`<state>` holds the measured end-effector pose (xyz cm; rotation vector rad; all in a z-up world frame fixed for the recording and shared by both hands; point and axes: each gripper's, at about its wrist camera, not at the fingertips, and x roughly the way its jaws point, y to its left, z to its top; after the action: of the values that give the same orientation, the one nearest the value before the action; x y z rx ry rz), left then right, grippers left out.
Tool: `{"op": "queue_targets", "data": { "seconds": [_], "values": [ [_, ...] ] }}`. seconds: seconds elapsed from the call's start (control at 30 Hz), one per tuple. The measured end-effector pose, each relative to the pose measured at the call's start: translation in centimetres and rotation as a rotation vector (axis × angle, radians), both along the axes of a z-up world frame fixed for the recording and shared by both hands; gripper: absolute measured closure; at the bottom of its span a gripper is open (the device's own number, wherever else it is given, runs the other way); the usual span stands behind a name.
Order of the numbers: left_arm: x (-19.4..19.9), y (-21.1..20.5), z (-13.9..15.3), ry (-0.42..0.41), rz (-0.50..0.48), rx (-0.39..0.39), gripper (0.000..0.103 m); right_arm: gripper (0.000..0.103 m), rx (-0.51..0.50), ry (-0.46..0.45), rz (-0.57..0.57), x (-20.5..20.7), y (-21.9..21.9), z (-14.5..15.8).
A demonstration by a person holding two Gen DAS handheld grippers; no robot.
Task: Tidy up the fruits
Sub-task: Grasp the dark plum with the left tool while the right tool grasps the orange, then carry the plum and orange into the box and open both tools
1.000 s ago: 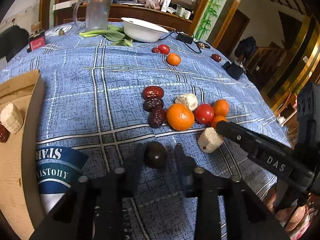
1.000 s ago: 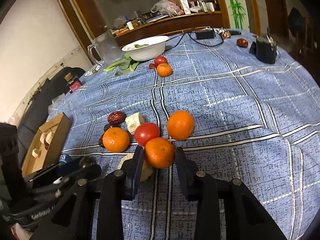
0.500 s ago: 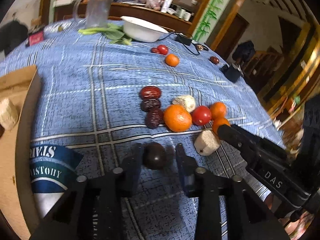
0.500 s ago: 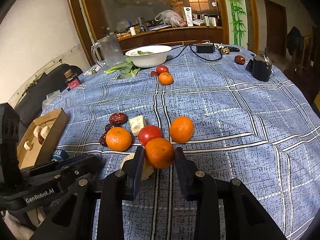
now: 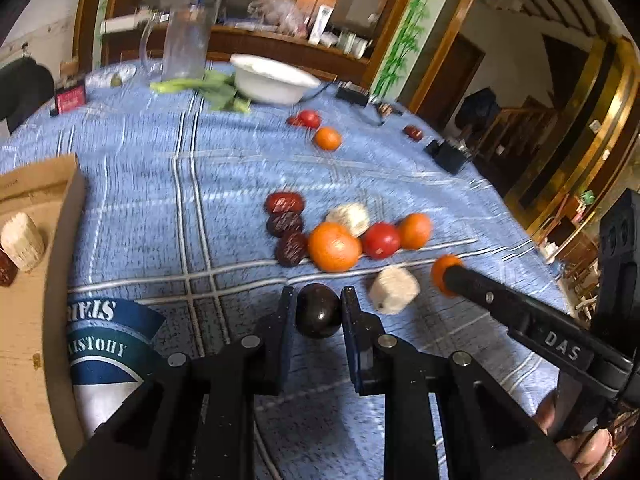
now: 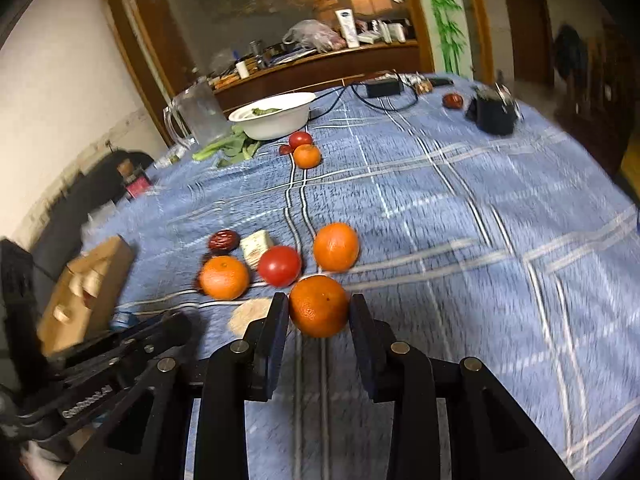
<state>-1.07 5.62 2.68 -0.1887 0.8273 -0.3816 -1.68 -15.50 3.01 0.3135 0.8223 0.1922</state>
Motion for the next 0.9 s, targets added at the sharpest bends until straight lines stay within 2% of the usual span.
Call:
{"op": "queue_targets", "data": {
  "seconds": [0.2, 0.4, 0.5, 0.6, 0.67, 0.77, 0.87, 0.9],
  "values": [
    [-3.5, 2.5, 2.0, -0.046, 0.024, -0.084, 0.082, 0.07, -0.021, -0.037, 0.051, -2.6, 2.6, 3.2],
    [-7.1, 10.8, 4.7, -0.045, 0.123, -0.174, 0.082, 0.069, -0.043, -0.057, 0.182, -3.8, 9.0, 5.5],
    [-7.9, 15.7, 6.0, -0.067, 0.22, -0.112, 0.082, 0.069, -0.048, -0.055, 0.265, -3.9, 13.4, 6.2],
    [-7.4, 20.1, 5.9, -0.056, 0.339, 0.016, 0.082, 0.069, -0.041, -0.04, 0.357, -3.6, 18.4, 6.6],
    [-6.3, 22.3, 5.0, -0.01, 0.401, 0.093, 0.082, 0.069, -0.043, -0.015, 0.412, -3.0, 21.6, 6.4],
    [-4.8, 25.0, 3.5, 0.081, 0.431, 0.082, 0.082, 0.069, -0.076, 0.021, 0.463, -2.0, 25.3, 5.6],
    [-4.0, 26.5, 2.1, 0.166, 0.42, 0.015, 0.082, 0.069, -0.131, 0.068, 0.481, -0.6, 28.2, 3.9],
    [-3.8, 26.7, 1.8, 0.185, 0.417, 0.014, 0.081, 0.069, -0.145, 0.087, 0.485, 0.0, 29.0, 3.3]
  ]
}}
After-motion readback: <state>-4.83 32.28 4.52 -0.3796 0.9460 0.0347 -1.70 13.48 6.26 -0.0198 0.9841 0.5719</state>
